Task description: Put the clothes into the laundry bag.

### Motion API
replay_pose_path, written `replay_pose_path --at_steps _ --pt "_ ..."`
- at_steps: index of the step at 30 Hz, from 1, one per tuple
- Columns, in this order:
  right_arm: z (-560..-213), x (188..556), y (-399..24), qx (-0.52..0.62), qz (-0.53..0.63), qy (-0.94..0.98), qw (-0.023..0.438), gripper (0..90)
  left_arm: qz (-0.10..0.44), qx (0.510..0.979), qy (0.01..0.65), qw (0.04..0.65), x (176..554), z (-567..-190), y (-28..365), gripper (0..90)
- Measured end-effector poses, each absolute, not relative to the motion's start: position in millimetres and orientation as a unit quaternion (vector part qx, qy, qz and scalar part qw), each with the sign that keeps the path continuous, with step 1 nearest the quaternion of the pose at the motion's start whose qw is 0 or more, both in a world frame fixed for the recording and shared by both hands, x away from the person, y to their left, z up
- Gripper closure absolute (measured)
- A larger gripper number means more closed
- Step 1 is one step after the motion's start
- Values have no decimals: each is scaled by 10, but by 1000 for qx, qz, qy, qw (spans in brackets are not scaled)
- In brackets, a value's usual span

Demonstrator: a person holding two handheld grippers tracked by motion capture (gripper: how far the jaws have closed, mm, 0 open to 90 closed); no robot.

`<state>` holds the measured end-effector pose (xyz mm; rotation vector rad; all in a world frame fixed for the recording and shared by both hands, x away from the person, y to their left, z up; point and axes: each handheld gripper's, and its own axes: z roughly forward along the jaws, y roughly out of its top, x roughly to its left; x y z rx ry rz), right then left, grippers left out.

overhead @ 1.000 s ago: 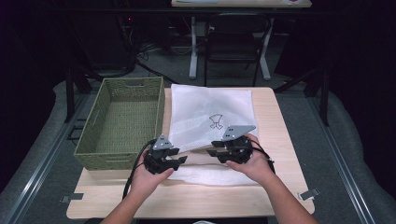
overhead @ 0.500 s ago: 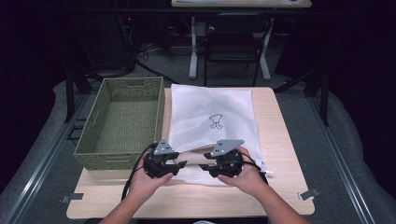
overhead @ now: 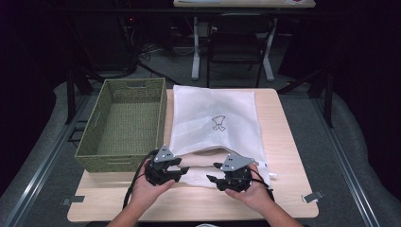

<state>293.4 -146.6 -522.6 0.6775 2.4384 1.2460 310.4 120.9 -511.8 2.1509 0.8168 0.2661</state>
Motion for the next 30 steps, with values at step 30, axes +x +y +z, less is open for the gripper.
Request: replay_pose_path --at_steps 30 --pt "-5447 2946 -1380 243 422 859 160 514 109 855 327 388 3111 -5255 1168 529"
